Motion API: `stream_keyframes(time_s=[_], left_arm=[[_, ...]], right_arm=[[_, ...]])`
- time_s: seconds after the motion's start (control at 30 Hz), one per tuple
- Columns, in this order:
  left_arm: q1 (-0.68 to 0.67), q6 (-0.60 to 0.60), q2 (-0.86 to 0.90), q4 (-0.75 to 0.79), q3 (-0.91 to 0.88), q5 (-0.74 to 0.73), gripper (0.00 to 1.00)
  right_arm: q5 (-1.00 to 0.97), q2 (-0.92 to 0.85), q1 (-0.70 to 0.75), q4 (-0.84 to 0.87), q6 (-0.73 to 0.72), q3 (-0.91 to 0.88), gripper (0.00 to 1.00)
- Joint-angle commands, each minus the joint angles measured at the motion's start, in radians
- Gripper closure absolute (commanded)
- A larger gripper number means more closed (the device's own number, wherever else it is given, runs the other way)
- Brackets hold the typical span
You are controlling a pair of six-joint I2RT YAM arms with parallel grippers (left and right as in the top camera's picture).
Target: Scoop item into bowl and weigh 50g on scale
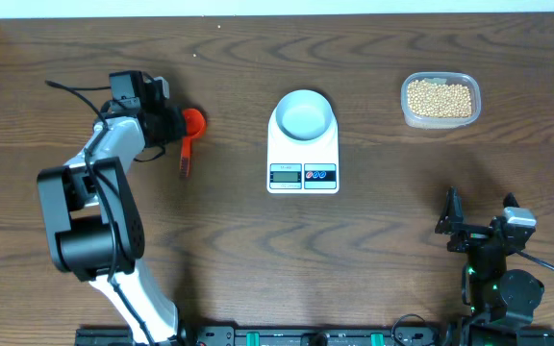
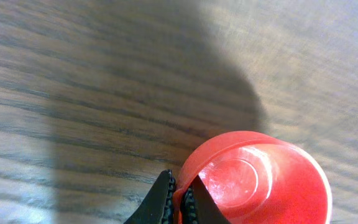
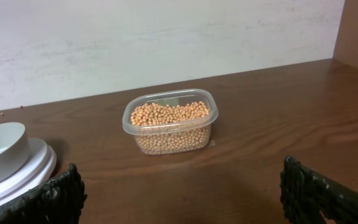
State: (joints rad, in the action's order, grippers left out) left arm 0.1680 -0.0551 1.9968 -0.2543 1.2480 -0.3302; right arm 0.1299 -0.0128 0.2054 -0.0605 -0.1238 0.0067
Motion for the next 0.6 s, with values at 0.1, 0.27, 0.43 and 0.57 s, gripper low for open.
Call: stream_keyframes(time_s=[0.1, 0.27, 0.43, 0.57], left_arm=[[-0.002, -0.275, -0.229, -0.037, 0.017, -0.002, 0.93], [-0.017, -0.325, -0.386, -0.129, 0.017, -0.017, 0.93], [-0.059, -0.325, -0.525, -0.229, 0.017, -0.027, 0.93], [-0.096, -0.324, -0.588, -0.293, 0.017, -0.027, 0.93]], right_arm=[[-0.004, 0.004, -0.003, -0.004, 0.006, -0.001, 0.01], [-0.004, 0.004, -0.003, -0.004, 0.006, -0.001, 0.01], [-0.004, 0.004, -0.003, -0.004, 0.006, -0.001, 0.01], [-0.005, 0.004, -0.003, -0.004, 0.006, -0.001, 0.01]])
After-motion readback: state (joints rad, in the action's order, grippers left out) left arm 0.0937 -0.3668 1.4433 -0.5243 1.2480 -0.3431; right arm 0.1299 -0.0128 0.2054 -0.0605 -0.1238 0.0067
